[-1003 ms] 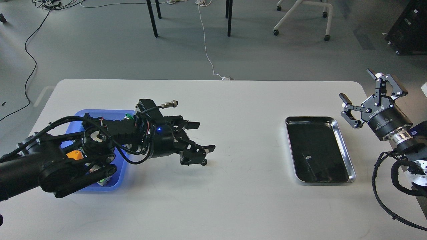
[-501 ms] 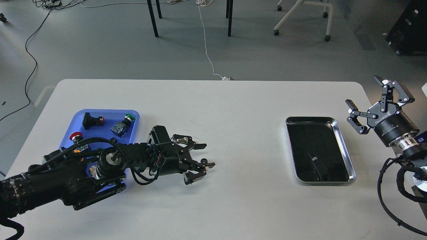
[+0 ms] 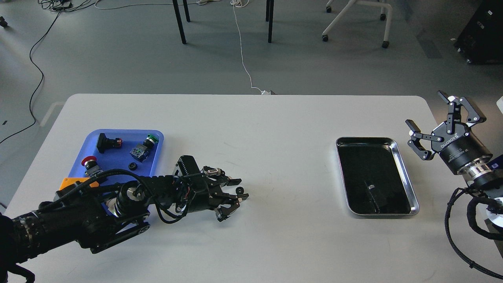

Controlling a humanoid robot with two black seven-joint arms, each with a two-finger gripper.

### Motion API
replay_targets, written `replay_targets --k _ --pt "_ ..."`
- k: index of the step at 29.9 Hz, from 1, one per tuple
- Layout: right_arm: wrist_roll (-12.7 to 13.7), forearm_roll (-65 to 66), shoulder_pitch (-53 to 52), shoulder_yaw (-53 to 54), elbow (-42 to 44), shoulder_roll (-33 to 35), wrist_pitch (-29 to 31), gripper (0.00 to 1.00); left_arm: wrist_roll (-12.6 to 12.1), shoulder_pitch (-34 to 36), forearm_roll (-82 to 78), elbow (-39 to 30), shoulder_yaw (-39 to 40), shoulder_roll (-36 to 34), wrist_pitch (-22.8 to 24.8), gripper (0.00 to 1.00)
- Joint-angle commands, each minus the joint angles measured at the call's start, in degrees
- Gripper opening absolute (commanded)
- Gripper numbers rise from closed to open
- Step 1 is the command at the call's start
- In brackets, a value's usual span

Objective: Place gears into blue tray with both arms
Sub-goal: 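Close the left gripper on the second black gear, then carry the gear to the blue tray and release it near the green parts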

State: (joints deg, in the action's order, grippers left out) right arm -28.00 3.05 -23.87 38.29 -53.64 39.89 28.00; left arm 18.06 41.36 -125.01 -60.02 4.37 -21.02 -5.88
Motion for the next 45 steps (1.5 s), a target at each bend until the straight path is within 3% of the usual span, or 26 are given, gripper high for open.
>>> replay_targets --k 1,12,16,19,24,26,32,43,45 --pt "0.0 0.29 -0.04 -0.06 0.03 0.01 0.0 0.99 -0.04 -0.22 0.01 0.25 -0.15 -0.07 -0.01 0.39" --pt "0.0 0.38 -0.3 -0.24 0.11 1.07 0.0 0.99 0.49 -0.14 0.01 0.34 0.55 -0.86 -0.01 0.1" --pt "0.0 0.38 -0.48 -0.24 0.03 1.15 0.0 0.99 1.8 0.83 0.01 -1.06 1.17 -4.45 -2.37 0.1" --pt "0.0 0.38 -0.65 -0.24 0.11 1.85 0.0 0.99 2.77 2.76 2.12 -4.04 1.08 -11.56 -3.61 0.11" --pt "0.0 0.38 -0.56 -0.15 0.2 2.39 0.0 0.99 8.04 2.33 7.31 -3.96 0.91 -23.69 -3.87 0.11" --pt "0.0 0.38 -0.48 -0.15 0.29 2.04 0.0 0.99 9.1 2.06 9.42 -3.96 0.91 -27.13 -3.96 0.11" --pt "0.0 0.47 -0.56 -0.24 0.2 1.07 0.0 0.99 9.1 1.45 15.32 -2.03 0.12 -32.24 -4.31 0.13" --pt "0.0 0.47 -0.74 -0.24 0.2 1.86 0.0 0.99 7.87 -3.03 14.62 3.06 -0.06 -30.49 -4.31 0.14" --pt "0.0 0.47 -0.74 -0.15 0.29 1.86 0.0 0.99 7.96 -3.12 14.53 3.42 -0.15 -29.78 -4.22 0.21"
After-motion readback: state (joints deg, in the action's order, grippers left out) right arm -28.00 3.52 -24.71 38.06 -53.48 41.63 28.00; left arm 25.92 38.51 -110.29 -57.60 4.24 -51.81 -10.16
